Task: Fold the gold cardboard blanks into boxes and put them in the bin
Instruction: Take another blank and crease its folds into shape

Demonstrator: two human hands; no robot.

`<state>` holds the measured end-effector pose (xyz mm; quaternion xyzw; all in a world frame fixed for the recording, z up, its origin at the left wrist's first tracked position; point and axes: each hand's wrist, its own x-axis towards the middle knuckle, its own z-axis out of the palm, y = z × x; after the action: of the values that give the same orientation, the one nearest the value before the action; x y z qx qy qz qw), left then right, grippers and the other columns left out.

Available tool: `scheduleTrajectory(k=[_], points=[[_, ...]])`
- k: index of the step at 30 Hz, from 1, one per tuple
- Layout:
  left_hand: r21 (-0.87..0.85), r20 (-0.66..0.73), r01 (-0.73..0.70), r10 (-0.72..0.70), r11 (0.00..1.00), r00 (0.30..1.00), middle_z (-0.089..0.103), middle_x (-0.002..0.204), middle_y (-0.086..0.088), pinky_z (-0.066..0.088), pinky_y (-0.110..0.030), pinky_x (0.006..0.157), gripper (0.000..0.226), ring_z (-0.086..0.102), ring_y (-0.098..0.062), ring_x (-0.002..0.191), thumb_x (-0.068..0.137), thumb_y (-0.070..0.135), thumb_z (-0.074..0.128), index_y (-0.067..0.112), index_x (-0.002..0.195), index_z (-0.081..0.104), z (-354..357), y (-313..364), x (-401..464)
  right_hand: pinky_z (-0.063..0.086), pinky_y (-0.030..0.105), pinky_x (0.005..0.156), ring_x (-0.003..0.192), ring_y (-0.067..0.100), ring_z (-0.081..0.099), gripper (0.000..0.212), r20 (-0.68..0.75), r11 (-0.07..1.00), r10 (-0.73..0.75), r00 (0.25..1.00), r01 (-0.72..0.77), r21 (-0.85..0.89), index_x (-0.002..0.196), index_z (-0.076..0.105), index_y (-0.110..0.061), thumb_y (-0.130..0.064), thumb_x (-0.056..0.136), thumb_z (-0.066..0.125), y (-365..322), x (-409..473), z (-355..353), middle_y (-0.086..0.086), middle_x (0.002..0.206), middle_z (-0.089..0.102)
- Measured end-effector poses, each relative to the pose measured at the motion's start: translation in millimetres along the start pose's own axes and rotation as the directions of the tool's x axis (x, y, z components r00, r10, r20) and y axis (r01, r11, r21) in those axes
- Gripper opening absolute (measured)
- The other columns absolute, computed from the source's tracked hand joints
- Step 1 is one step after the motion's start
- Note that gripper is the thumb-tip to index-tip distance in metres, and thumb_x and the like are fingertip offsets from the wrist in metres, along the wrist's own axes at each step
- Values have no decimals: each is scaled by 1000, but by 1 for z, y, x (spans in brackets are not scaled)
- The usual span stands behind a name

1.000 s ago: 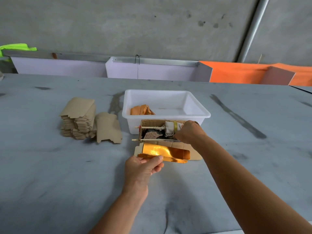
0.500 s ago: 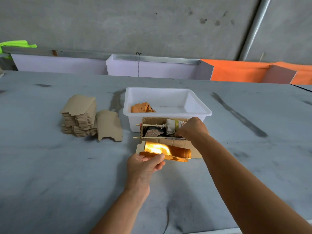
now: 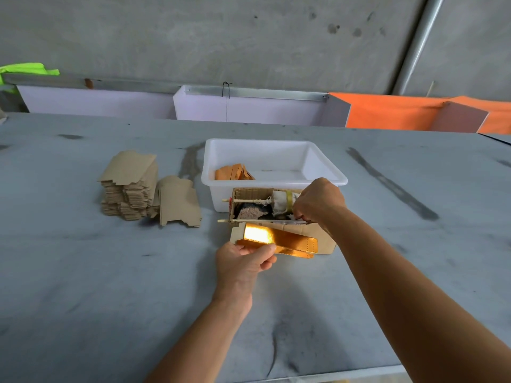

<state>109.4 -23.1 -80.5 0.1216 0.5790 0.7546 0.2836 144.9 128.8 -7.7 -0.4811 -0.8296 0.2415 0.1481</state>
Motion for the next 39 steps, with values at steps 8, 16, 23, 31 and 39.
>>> scheduleTrajectory(k=[8,16,23,31,39], points=[[-20,-17,-42,41,999,999,69,59,7,55,-17,60,22,66,-5,58,74,-10,71,12,75,65,11,1,5,43,26,58,77,27,58,15,1,999,-47,999,47,-23,76,52,-5,-2,73,66,-15,-8,-13,9,76,57],[-66,-23,-37,35,997,999,70,61,7,54,-26,76,25,65,-15,69,75,-12,70,13,75,66,13,-2,6,58,40,72,78,31,65,16,2,958,44,999,-43,283,80,61,-1,2,69,72,-3,-21,-12,14,78,65],[-48,-39,-12,10,999,999,71,62,6,55,-24,75,21,68,-17,72,74,-7,73,12,77,66,12,-5,9,53,34,59,70,28,66,19,4,848,110,994,-96,522,76,63,-5,-1,64,76,11,-42,-7,12,73,66],[-39,-96,55,-58,998,994,69,58,9,49,-16,53,23,68,-15,68,70,0,80,13,77,62,13,-5,10,39,23,46,59,13,56,20,-67,831,91,994,-38,556,65,61,-18,-10,70,79,21,-66,6,-1,68,62],[-36,-98,63,-67,997,993,69,57,11,46,-15,50,25,67,-10,63,70,1,80,15,77,61,12,-5,9,41,22,51,62,12,58,20,-76,820,73,994,-17,572,62,63,-17,-12,77,76,21,-73,7,-1,68,63]])
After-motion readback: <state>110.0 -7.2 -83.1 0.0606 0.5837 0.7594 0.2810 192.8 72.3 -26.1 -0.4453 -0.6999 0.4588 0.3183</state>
